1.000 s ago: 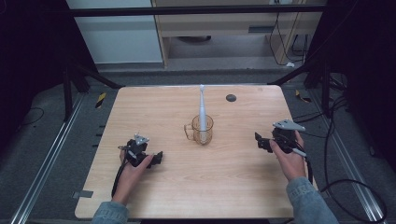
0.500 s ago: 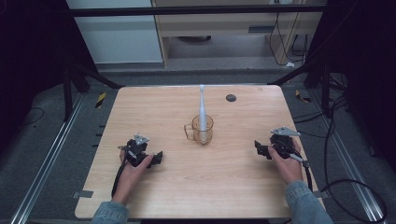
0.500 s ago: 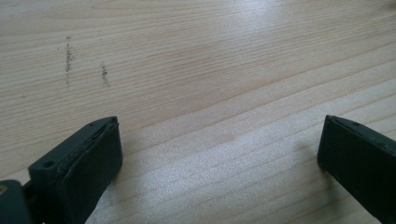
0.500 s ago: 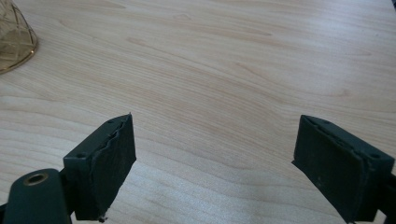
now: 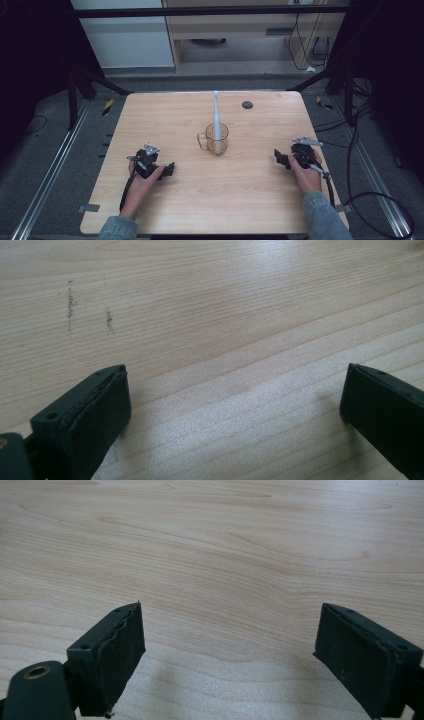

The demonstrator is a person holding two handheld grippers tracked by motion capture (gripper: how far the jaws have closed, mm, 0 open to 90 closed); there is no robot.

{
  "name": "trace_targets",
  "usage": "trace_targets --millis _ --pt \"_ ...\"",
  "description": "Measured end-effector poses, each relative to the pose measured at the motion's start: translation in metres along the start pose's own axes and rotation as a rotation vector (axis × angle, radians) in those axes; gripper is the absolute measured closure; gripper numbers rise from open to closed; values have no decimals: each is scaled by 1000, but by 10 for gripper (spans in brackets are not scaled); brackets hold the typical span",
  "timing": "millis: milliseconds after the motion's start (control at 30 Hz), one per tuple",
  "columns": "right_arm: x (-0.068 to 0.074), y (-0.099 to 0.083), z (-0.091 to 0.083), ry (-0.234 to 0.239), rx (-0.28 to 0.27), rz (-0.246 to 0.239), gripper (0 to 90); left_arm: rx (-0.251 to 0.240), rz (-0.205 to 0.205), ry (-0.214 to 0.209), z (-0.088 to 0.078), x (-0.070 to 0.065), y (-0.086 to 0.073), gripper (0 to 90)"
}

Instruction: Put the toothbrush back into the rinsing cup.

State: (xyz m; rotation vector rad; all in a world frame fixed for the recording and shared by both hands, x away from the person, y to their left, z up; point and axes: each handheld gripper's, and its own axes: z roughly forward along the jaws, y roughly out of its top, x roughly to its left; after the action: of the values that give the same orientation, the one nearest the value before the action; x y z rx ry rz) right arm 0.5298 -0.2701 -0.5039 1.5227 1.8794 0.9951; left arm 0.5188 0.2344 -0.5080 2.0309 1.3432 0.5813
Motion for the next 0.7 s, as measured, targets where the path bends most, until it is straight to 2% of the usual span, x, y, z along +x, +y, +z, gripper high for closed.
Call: trace_targets --millis 67,400,600,700 --pt "0 -1 2 1 3 15 123 -1 -1 1 0 0 0 0" --pt "-1 -1 6 -9 10 23 114 -1 -1 1 0 0 0 0" --pt "-1 -2 8 -14 73 38 98 -1 -1 1 0 0 0 0" --pt "1 -2 9 -32 80 19 98 -1 -1 1 0 0 0 0"
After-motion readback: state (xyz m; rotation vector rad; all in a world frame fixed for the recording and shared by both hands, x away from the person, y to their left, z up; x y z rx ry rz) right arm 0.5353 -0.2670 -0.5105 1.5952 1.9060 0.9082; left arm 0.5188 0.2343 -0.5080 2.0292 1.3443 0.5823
